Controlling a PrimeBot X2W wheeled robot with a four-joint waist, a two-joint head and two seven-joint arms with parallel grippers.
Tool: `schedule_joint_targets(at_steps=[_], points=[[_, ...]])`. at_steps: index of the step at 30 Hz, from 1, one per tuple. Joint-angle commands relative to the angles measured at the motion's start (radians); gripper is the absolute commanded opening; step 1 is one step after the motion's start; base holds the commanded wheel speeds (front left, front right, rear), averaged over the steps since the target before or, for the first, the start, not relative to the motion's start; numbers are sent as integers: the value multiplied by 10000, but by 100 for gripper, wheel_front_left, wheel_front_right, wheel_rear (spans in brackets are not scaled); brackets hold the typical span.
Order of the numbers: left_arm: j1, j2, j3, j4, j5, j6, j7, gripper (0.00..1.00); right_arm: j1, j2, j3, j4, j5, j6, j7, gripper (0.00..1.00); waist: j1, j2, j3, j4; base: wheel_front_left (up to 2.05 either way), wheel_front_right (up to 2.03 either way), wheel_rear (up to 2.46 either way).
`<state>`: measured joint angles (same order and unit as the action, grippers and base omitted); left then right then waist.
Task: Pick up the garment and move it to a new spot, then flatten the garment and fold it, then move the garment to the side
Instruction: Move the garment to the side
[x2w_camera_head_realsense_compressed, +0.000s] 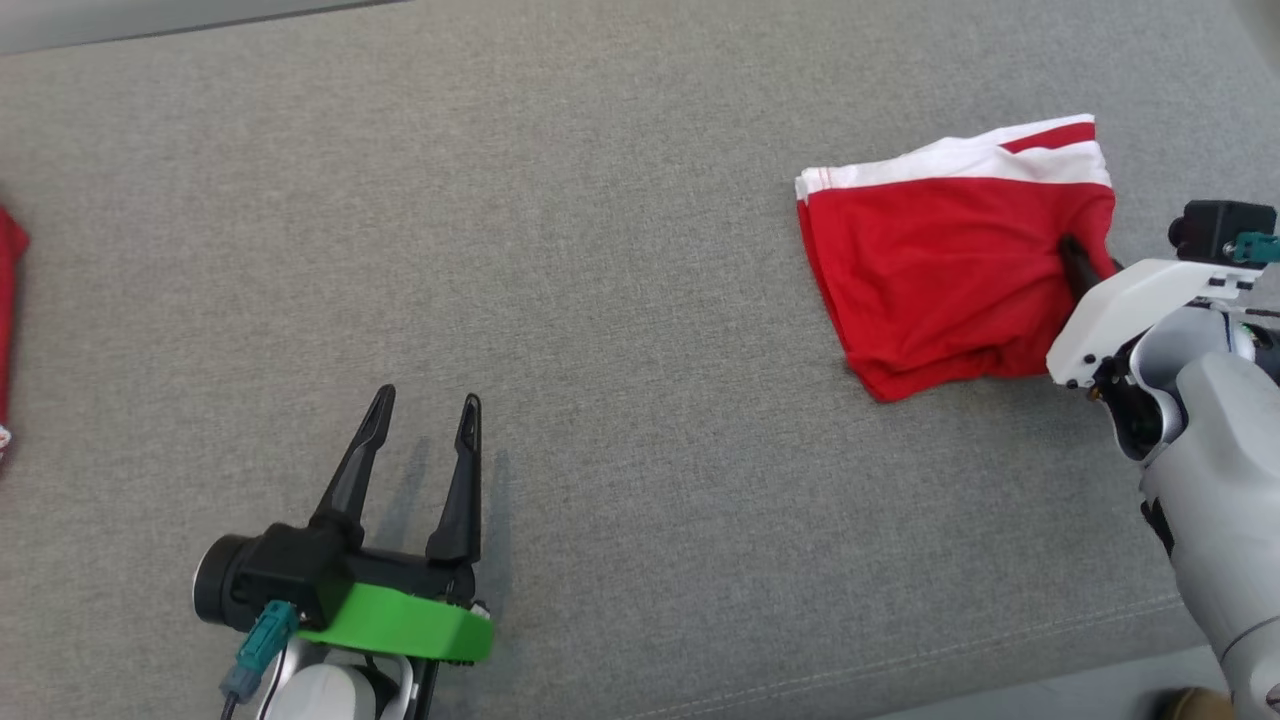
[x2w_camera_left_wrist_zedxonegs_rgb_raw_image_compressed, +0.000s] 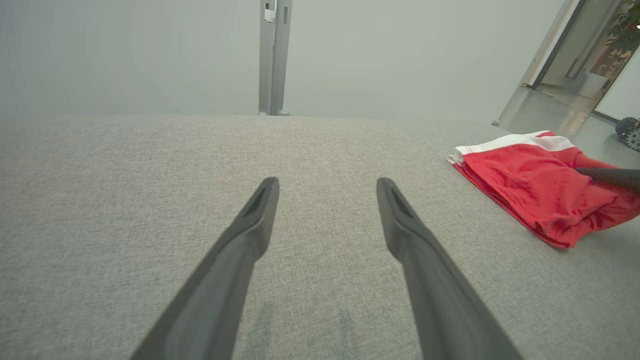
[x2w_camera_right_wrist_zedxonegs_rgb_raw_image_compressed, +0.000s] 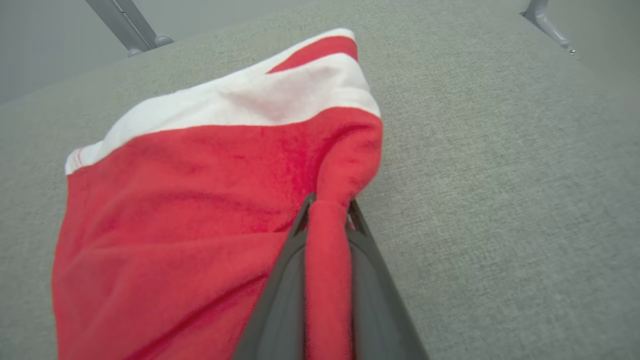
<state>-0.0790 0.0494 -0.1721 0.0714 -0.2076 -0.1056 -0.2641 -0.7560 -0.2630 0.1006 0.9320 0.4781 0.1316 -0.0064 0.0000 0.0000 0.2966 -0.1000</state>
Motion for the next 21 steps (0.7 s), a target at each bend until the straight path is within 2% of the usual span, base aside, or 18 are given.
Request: schedule_joint_targets(at_steps=[1, 4, 10, 14, 20, 21], points=[[-306, 35, -66, -7, 105, -58, -1, 100, -347, -196, 17, 137, -192, -18, -173, 0, 0, 0, 871, -726, 0, 0, 0], [-501, 35, -130, -45, 157, -58, -1, 100, -704, -444, -40, 325, -362, -18, -284, 0, 0, 0, 1069, -735, 0, 0, 0], [-742, 36, -234, -42, 326, -127, -1, 100, -1813, -1497, -449, 1193, -1159, -18, -474, 0, 0, 0, 1428, -374, 0, 0, 0], [-658, 63, -43, 14, 455, -164, -1, 100, -2428, -2077, -809, 1864, -1928, -18, -594, 0, 0, 0, 1483, -61, 0, 0, 0], [-561, 92, 22, 91, 518, -189, 0, 100, -3049, -2618, -1432, 2722, -3268, -19, -1053, 0, 0, 0, 1479, 340, 0, 0, 0], [-584, 85, 51, 74, 505, -192, 0, 100, -3123, -2657, -1525, 2801, -3559, -18, -1166, 9, 0, 0, 1487, 381, 0, 0, 0]])
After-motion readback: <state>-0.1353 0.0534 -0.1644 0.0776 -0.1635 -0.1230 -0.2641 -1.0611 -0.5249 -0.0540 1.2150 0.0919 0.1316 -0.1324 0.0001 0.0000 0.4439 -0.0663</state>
